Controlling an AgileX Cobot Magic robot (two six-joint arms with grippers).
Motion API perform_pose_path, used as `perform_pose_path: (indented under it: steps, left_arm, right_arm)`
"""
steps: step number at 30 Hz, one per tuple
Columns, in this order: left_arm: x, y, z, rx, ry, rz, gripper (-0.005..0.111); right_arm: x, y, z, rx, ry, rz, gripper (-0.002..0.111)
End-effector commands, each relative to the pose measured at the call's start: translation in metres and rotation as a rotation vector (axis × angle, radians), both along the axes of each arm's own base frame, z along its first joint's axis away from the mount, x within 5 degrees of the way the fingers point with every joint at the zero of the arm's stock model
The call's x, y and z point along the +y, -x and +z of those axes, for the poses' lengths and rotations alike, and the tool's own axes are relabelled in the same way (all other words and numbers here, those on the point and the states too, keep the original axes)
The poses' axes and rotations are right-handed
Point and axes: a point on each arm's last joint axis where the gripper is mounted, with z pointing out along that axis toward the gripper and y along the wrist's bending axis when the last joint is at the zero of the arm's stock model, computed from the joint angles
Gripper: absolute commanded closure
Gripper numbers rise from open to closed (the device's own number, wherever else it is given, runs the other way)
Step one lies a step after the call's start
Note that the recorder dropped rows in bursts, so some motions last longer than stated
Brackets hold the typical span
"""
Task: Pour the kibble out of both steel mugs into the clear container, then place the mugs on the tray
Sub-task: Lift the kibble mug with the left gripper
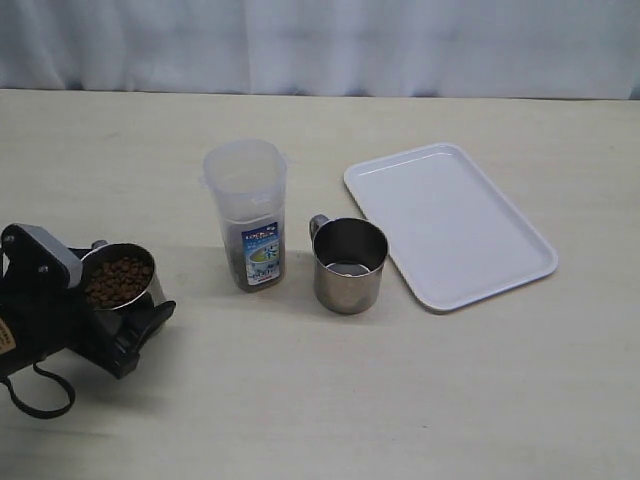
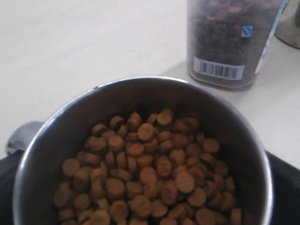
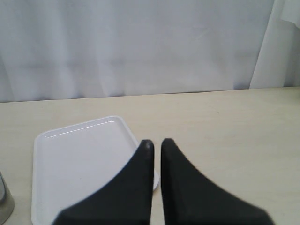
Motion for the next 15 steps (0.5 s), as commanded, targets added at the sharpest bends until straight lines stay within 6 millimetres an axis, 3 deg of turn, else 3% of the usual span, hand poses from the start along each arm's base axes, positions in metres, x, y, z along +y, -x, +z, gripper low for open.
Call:
perform_pose_path:
  steps: [1,7,15]
  left_arm:
    - [-0.002,0.012,0.007,-0.018,-0.001,-0.039,0.008]
    - [0.001,0.024,0.013,-0.013,-0.010,-0.019,0.008]
    - [0.005,0.031,0.005,0.097,-0.035,0.025,0.008]
  right_arm:
    - [0.000,0.000,-0.001,-0.002,0.007,0.001,0.104]
    - [0.000,0.000,-0.001,-0.002,0.007,0.001,0.104]
    - [0.000,0.000,-0.001,-0.002,0.007,0.001,0.104]
